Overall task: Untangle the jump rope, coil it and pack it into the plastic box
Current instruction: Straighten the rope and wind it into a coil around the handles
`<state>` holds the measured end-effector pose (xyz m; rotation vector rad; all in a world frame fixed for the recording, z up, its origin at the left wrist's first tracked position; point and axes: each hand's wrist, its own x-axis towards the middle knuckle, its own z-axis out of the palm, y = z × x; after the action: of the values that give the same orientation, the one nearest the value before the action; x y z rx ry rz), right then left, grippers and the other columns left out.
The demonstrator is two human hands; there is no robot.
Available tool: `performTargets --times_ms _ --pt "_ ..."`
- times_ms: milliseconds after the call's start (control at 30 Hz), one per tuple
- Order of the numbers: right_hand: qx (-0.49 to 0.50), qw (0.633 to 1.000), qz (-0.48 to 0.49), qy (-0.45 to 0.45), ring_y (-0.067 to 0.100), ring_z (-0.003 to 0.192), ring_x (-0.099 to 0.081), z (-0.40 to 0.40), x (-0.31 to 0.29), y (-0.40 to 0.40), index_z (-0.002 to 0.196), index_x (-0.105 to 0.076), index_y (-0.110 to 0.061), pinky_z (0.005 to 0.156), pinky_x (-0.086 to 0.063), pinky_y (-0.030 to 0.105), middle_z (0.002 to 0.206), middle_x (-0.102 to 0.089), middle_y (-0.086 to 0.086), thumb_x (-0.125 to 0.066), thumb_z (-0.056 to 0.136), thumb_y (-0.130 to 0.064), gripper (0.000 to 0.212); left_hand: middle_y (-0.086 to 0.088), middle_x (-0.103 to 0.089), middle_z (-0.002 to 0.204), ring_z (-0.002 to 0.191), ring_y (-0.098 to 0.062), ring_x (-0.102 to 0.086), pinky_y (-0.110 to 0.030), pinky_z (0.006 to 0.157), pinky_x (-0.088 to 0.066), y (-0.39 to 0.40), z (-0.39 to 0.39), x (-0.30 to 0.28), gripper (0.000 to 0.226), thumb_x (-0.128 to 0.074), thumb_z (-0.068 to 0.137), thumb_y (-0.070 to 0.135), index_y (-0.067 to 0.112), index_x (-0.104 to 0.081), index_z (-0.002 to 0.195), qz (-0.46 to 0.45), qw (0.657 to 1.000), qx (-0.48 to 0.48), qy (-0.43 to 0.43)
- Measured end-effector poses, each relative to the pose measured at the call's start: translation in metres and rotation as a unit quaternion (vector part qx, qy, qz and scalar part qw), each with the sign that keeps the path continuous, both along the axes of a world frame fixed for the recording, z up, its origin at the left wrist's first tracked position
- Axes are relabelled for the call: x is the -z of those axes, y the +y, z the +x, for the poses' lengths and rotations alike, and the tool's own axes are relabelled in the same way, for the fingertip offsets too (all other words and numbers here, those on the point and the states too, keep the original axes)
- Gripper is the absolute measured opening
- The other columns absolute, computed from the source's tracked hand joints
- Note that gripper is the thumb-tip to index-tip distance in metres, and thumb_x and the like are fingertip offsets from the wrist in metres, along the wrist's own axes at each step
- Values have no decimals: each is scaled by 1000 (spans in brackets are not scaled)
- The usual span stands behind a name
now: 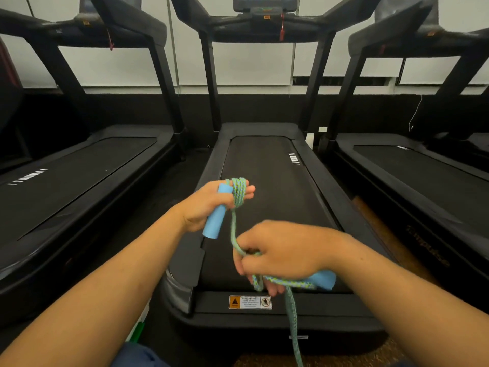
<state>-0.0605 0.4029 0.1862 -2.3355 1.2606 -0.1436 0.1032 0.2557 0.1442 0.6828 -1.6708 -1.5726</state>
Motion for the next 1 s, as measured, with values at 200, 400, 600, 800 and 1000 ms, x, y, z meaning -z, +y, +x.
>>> performTargets --times_ms 200,400,600,800,1000 --pt "58 968 -223 -95 10 72 -65 -25 -36 -3 89 -68 -14 65 -51 32 77 -69 4 -54 101 -25 22 -11 -71 104 96 -23 -66 -36 89 -48 22 -7 3 37 -59 68 -1 4 -69 104 -16 982 118 -144" --pt "217 913 -218 -269 27 56 -71 -81 -16 -55 82 -64 -18 55 -57 38 65 -68 0 -54 100 -22 21 -29 -56 141 134 -40 -54 -44 116 -39 44 -21 -8 66 -45 74 -14 -12 -46 140 -25 951 268 -151" --pt "222 919 -98 -309 25 64 -64 -90 31 -75 92 -67 -5 58 -53 32 74 -66 7 -55 103 -21 23 -33 -59 132 124 -44 -59 -41 104 -49 52 -23 -19 63 -49 73 -11 -16 -48 136 25 950 308 -50" --pt "139 945 121 -271 28 58 -68 -46 67 -61 95 -63 -10 55 -58 36 74 -64 10 -51 104 -15 16 -29 -45 151 142 -41 -43 -47 119 -33 41 -18 -30 74 -59 72 -4 -8 -44 144 75 948 255 175" --pt "69 970 166 -164 31 62 -70 -28 61 -38 98 -67 -11 59 -59 33 76 -69 7 -57 98 -16 12 -22 -57 143 133 -34 -57 -42 114 -41 15 0 -23 67 -43 76 -4 -7 -44 143 77 972 50 215"
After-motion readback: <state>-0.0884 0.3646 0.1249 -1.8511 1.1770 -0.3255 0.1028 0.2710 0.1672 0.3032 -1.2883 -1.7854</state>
